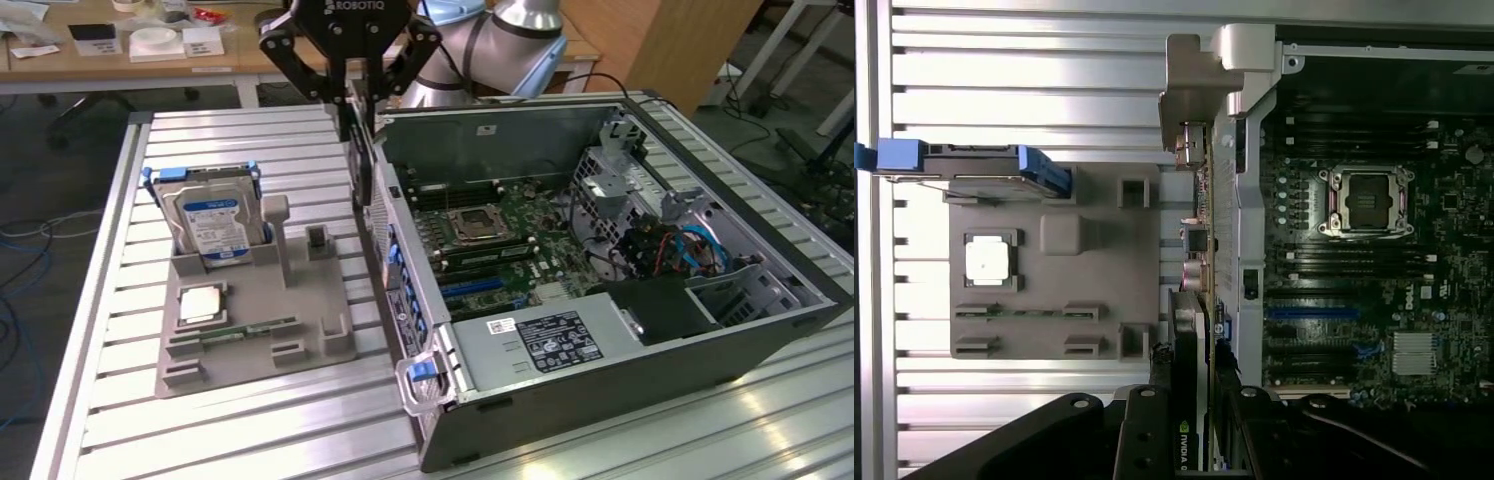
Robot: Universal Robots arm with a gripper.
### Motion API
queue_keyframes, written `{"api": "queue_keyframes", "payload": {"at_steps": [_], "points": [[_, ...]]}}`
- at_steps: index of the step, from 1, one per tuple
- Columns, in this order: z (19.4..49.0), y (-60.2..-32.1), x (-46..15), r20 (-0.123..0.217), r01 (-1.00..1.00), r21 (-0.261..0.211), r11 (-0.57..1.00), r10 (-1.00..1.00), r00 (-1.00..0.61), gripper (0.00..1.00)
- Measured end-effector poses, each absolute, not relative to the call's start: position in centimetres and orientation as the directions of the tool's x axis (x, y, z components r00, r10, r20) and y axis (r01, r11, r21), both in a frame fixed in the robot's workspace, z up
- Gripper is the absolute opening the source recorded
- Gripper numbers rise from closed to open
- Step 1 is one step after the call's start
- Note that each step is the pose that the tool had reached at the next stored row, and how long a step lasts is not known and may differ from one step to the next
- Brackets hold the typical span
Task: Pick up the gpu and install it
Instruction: 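Pick up the gpu and move the gpu toward the slot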
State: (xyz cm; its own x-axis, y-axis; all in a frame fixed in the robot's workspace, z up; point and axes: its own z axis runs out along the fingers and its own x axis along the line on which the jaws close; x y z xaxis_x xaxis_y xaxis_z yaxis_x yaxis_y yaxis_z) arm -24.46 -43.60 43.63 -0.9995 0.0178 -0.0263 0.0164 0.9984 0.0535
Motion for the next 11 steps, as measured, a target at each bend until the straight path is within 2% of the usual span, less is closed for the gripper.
{"api": "queue_keyframes", "payload": {"at_steps": [11], "points": [[43.6,-43.6,-22.1,-0.026,0.016,0.054,0.998,0.018,-0.999,0.27]]}}
